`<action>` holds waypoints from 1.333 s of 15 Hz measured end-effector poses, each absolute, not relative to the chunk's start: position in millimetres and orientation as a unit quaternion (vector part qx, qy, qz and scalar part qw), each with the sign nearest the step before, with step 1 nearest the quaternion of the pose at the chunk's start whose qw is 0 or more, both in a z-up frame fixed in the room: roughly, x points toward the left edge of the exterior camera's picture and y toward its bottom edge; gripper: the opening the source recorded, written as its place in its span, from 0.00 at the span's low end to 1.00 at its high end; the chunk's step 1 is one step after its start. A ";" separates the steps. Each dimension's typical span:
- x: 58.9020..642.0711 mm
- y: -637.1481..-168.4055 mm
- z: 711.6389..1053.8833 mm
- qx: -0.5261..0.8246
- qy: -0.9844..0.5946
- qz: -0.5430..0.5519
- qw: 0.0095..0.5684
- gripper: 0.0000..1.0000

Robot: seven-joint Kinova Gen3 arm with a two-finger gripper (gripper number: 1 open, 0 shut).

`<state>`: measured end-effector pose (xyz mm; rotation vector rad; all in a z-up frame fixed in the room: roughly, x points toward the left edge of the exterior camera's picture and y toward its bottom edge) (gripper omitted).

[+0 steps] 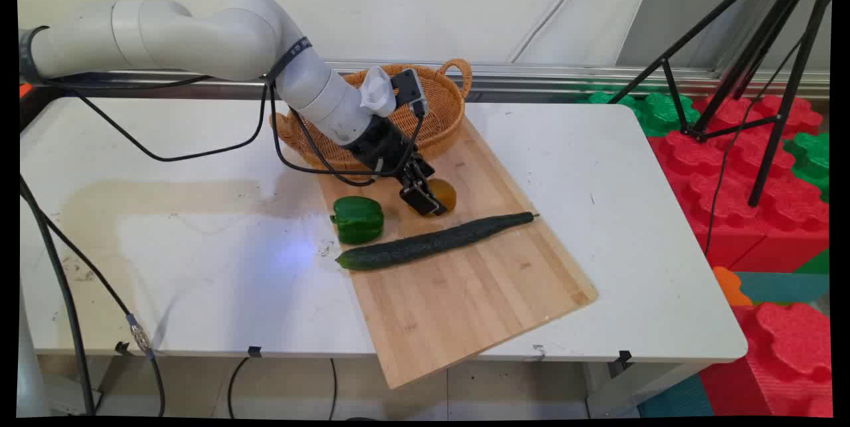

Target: Pick up the cucumber from the cutting board

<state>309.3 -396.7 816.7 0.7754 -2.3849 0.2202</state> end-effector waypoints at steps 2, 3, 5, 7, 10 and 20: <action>310.3 -395.7 821.8 0.292 -0.901 0.087 0.310 1.00; 311.0 -394.9 825.0 0.291 -0.900 0.088 0.312 1.00; 313.8 -391.7 835.0 0.285 -0.900 0.091 0.316 1.00; 318.6 -385.6 846.6 0.277 -0.902 0.094 0.319 1.00; 328.1 -371.9 863.0 0.266 -0.904 0.092 0.321 1.00; 351.9 -305.6 881.3 0.258 -0.914 0.054 0.309 1.00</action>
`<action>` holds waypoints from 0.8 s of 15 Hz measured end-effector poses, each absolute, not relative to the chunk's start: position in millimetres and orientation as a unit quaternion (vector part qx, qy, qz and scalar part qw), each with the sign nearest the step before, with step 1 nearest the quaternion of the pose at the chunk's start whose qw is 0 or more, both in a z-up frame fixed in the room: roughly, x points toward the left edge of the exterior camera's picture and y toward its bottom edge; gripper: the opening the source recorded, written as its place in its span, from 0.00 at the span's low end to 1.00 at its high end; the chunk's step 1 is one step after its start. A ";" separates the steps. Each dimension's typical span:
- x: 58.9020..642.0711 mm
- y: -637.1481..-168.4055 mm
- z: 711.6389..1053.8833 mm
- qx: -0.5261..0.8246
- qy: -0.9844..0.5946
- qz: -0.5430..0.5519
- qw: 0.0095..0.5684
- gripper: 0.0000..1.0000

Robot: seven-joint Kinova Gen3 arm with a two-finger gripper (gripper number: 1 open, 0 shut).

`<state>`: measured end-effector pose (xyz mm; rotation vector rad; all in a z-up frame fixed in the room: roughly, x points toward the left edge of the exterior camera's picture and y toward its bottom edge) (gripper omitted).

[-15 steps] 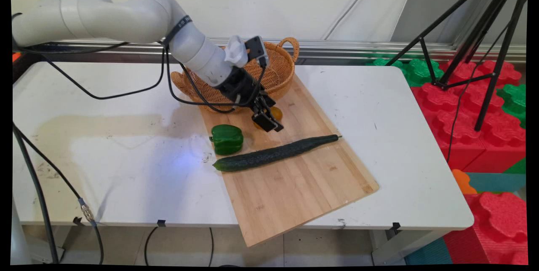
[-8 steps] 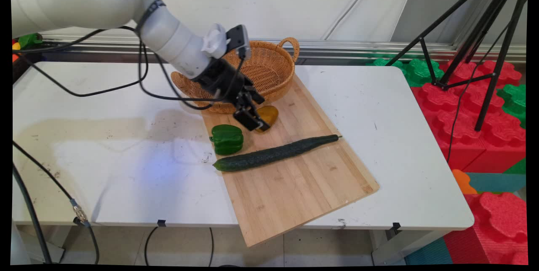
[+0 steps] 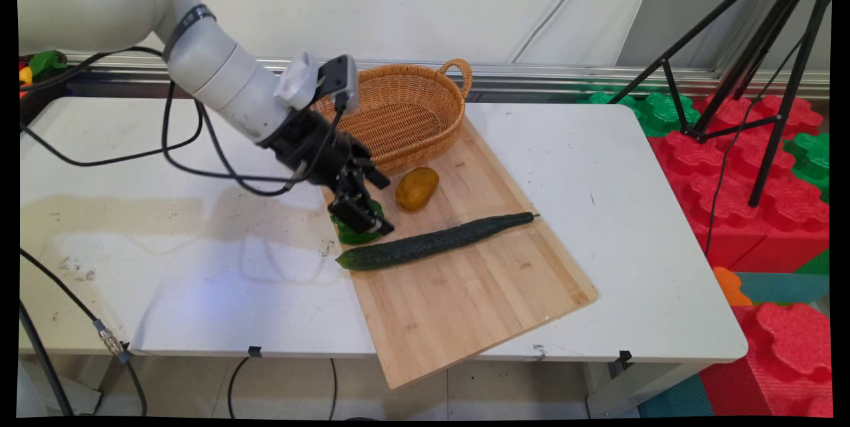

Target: Pick up the cucumber from the cutting board

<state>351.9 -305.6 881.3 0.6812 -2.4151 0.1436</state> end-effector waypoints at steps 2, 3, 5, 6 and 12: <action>349.6 -295.9 876.0 0.259 -0.915 0.050 0.306 1.00; 347.4 -293.2 872.9 0.260 -0.915 0.049 0.305 1.00; 342.1 -290.7 866.7 0.263 -0.915 0.048 0.303 1.00; 337.9 -289.9 861.8 0.266 -0.915 0.048 0.301 1.00; 314.3 -296.4 833.4 0.280 -0.914 0.055 0.288 1.00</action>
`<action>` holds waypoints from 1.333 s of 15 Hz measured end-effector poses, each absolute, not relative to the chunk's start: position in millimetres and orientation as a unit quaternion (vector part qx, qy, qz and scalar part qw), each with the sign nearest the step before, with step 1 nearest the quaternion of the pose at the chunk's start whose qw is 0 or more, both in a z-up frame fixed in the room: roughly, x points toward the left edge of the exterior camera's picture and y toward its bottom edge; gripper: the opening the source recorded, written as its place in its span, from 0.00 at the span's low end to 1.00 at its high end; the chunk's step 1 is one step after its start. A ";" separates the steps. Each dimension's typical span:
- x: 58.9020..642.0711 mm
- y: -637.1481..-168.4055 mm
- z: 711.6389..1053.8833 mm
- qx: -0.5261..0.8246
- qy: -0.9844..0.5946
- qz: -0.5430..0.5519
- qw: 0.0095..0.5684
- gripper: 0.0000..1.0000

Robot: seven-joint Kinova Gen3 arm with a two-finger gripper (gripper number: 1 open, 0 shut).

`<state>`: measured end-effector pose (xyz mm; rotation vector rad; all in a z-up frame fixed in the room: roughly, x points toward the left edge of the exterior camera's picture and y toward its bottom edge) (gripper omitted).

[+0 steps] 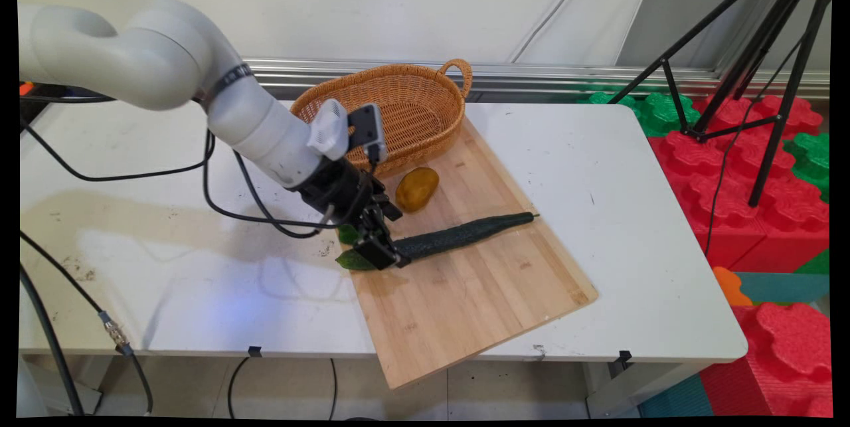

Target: Pick up the cucumber from the cutting board, then place the picked object in the vegetable basket

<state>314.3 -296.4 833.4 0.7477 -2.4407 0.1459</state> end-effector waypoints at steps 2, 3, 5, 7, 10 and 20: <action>308.5 -299.5 826.6 0.282 -0.914 0.057 0.285 1.00; 305.6 -301.1 822.8 0.282 -0.915 0.058 0.283 1.00; 299.9 -304.0 814.4 0.284 -0.915 0.060 0.279 1.00; 296.4 -305.7 809.3 0.285 -0.916 0.061 0.277 1.00; 290.8 -308.7 800.8 0.284 -0.917 0.064 0.272 1.00; 282.1 -314.3 786.8 0.284 -0.918 0.070 0.268 0.00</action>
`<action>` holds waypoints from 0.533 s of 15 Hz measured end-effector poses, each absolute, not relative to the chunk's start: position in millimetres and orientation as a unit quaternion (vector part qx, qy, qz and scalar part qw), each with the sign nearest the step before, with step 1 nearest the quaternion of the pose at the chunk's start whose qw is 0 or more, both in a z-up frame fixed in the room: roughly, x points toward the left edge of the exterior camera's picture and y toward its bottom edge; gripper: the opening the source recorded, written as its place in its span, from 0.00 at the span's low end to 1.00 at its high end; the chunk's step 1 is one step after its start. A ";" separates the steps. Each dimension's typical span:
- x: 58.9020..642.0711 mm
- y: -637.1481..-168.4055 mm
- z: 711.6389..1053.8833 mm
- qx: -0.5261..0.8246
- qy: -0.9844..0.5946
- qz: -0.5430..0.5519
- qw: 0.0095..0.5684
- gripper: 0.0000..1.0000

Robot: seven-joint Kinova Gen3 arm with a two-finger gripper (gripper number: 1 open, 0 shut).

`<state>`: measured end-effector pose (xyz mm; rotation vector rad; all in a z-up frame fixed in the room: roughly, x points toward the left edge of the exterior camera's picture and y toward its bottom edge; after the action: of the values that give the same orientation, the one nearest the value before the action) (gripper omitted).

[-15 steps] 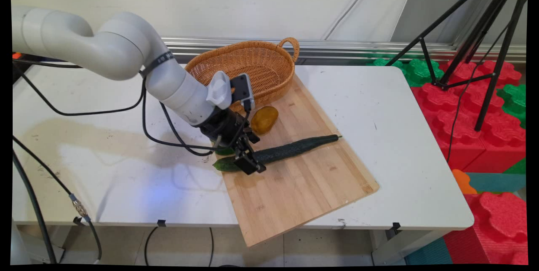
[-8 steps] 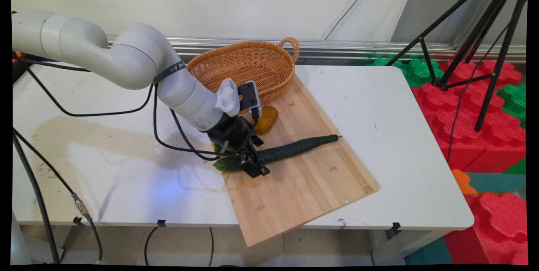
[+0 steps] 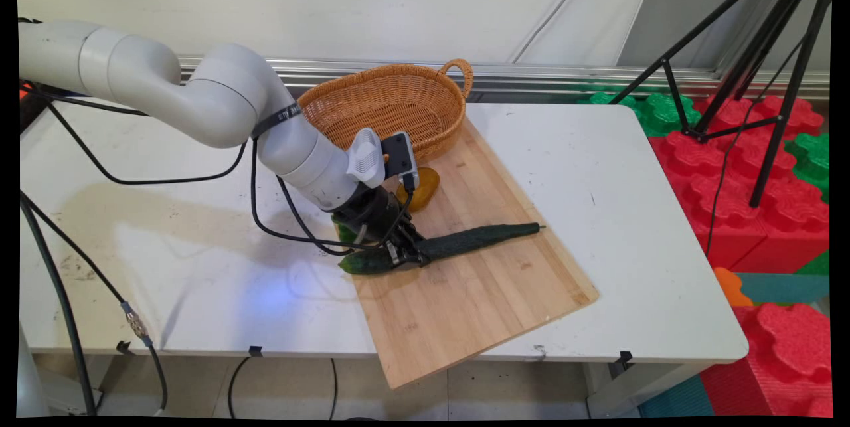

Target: Place the picked object in the vegetable basket

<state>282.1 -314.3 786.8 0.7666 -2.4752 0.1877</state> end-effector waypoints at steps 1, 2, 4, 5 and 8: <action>282.5 -313.9 786.6 0.286 -0.917 0.069 0.269 0.00; 282.0 -313.9 786.6 0.288 -0.916 0.068 0.271 0.00; 279.9 -313.7 787.9 0.288 -0.915 0.065 0.276 0.00; 279.9 -313.0 789.6 0.288 -0.914 0.064 0.278 0.00; 281.8 -309.6 799.5 0.285 -0.912 0.061 0.288 0.00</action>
<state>281.8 -309.6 799.5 0.7609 -2.4356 0.1639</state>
